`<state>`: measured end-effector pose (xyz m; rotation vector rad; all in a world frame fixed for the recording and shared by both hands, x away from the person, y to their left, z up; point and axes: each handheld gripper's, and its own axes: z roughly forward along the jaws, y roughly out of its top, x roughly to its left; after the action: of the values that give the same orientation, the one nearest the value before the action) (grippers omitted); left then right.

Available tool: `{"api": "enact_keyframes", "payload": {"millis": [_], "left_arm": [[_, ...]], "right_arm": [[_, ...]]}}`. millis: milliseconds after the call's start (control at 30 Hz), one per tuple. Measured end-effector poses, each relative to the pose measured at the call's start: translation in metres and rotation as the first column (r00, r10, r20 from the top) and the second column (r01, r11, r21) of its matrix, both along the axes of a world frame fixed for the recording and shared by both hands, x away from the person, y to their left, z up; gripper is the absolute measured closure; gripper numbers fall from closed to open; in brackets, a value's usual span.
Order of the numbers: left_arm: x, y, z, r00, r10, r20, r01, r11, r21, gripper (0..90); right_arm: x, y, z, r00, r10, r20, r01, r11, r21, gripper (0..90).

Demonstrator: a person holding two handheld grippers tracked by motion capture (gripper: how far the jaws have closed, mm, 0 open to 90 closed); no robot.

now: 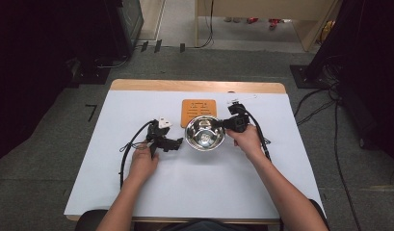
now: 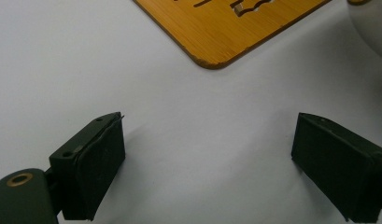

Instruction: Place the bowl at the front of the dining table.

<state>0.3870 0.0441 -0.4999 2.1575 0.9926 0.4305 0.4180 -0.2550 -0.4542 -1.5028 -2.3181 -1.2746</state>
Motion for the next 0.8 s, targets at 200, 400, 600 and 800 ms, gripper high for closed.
{"api": "enact_keyframes", "payload": {"millis": [200, 400, 600, 800], "left_arm": [[0.000, 0.000, 0.000, 1.0000, -0.001, 0.000, 0.001, 1.0000, 0.002, 9.6], [0.000, 0.000, 0.000, 1.0000, 0.001, -0.001, -0.001, 1.0000, 0.000, 9.6], [0.000, 0.000, 0.000, 1.0000, 0.000, 0.000, 0.000, 1.0000, 0.000, 9.6], [0.000, 0.000, 0.000, 1.0000, 0.000, -0.001, 0.000, 1.0000, -0.001, 9.6]], "right_arm": [[0.005, 0.001, -0.002, 1.0000, -0.007, 0.002, 0.007, 1.000, -0.002, 83.8], [0.008, 0.003, -0.002, 0.9999, -0.015, -0.002, 0.015, 1.000, -0.001, 83.8], [0.014, 0.005, -0.003, 0.9999, -0.011, 0.000, 0.011, 1.000, -0.005, 83.8], [0.018, 0.006, -0.003, 1.0000, -0.009, -0.004, 0.009, 1.000, -0.002, 83.8]]}}
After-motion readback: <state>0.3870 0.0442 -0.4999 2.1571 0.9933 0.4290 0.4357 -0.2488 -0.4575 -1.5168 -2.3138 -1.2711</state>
